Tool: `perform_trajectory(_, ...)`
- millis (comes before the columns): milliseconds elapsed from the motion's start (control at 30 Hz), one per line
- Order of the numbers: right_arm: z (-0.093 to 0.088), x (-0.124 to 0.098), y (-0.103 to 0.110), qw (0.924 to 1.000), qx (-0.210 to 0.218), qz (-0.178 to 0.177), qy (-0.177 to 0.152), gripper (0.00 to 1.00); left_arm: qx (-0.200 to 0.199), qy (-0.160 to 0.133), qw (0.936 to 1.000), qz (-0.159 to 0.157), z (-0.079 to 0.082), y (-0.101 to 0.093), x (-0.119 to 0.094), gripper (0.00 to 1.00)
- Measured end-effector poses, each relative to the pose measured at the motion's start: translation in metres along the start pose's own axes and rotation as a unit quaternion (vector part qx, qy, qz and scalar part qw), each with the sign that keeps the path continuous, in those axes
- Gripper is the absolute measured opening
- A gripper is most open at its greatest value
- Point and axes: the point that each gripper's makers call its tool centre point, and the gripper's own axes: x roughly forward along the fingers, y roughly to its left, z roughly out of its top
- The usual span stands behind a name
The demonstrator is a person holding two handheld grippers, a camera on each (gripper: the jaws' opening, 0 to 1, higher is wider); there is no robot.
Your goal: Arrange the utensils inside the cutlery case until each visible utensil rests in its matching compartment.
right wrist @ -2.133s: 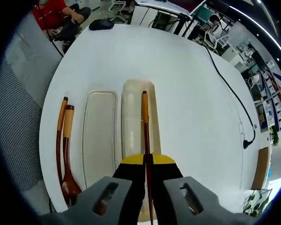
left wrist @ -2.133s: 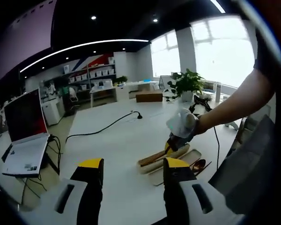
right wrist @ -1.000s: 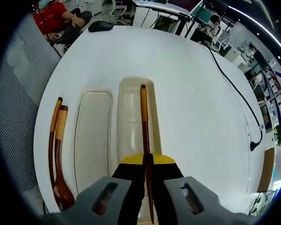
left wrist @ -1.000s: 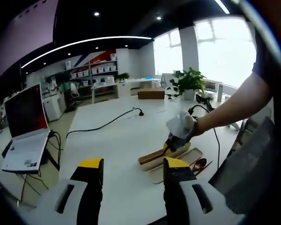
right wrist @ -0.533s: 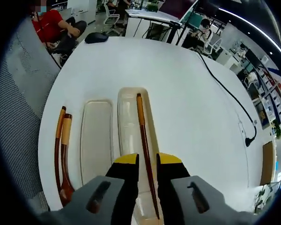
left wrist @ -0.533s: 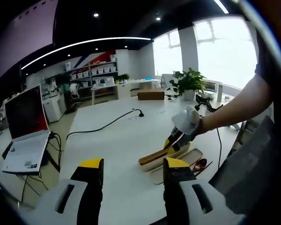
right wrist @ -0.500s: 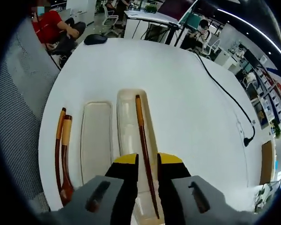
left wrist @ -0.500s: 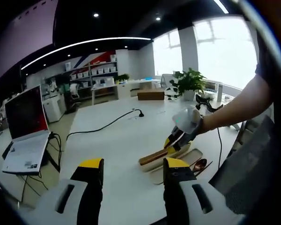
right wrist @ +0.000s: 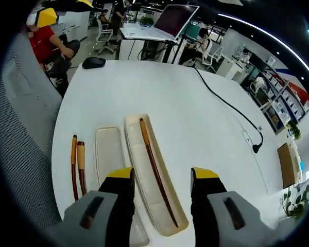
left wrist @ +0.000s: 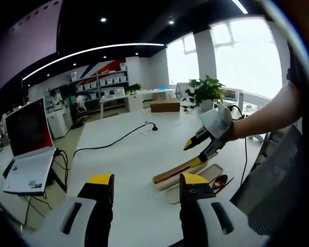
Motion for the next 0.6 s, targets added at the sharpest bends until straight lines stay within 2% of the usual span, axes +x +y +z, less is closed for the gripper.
perform_trajectory(167,0.005,-0.016,0.004,0.9999,0.006,-0.006,-0.011,0.42,0.008,-0.001,1.0000,0.001,0.000,-0.001,-0.001,0.52)
perform_trajectory(300,0.012,-0.029,0.009,0.9987,0.040,-0.003,-0.031,0.42,0.013,0.000,0.9999,0.003,0.000,-0.001,-0.002,0.52)
perform_trajectory(600,0.014,-0.047,0.027,0.9982,0.046,0.009,-0.038,0.40,0.021,-0.003,0.9998,0.005,0.001,-0.001,-0.003,0.52)
